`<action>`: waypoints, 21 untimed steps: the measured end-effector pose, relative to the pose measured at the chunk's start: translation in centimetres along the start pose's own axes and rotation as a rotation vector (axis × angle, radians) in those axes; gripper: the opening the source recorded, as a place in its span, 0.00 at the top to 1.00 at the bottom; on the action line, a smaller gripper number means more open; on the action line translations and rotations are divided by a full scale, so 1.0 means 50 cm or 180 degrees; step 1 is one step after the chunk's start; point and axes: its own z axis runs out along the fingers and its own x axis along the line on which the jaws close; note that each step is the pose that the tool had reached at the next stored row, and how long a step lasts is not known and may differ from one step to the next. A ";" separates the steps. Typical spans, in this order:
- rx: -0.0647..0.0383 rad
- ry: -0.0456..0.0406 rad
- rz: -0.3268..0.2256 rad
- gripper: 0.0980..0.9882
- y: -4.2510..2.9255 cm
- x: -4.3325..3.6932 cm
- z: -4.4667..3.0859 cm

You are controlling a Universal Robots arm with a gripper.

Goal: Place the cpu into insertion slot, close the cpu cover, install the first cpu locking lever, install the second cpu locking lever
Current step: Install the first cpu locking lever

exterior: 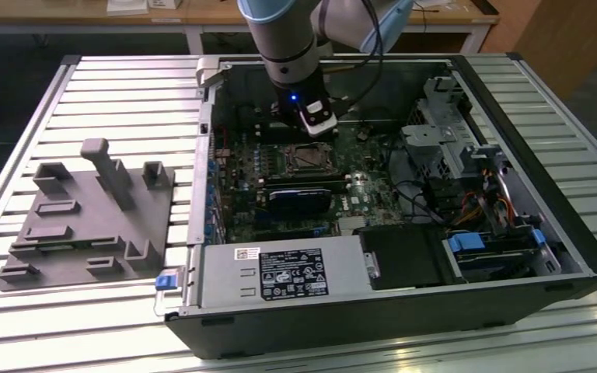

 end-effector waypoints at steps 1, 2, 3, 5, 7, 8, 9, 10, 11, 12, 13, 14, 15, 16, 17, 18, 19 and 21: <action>0.0000 0.0000 0.0000 0.99 0.000 0.000 0.000; 0.0001 0.0000 0.0000 0.99 0.000 0.000 0.000; 0.0004 0.0002 -0.0001 0.99 0.000 0.000 0.000; 0.0014 0.0006 -0.0002 0.99 0.000 0.000 0.000; 0.0053 0.0013 -0.0009 0.99 0.000 0.000 0.000; 0.0091 0.0019 -0.0017 0.99 0.000 0.000 0.001; 0.0131 0.0023 -0.0025 0.99 0.000 0.000 0.001; 0.0171 0.0026 -0.0034 0.99 0.001 0.000 0.001; 0.0213 0.0026 -0.0043 0.99 0.001 0.000 0.002; 0.0255 0.0025 -0.0053 0.99 0.001 -0.001 0.002; 0.0300 0.0027 -0.0063 0.99 0.001 -0.001 0.002; 0.0344 0.0029 -0.0073 0.99 0.001 -0.001 0.002; 0.0390 0.0037 -0.0082 0.99 0.002 -0.002 0.003; 0.0441 0.0055 -0.0091 0.99 0.002 -0.002 0.003; 0.0488 0.0080 -0.0097 0.99 0.002 -0.003 0.003; 0.0536 0.0113 -0.0102 0.99 0.002 -0.004 0.003; 0.0578 0.0153 -0.0104 0.99 0.003 -0.005 0.004; 0.0644 0.0225 -0.0106 0.99 0.003 -0.009 0.005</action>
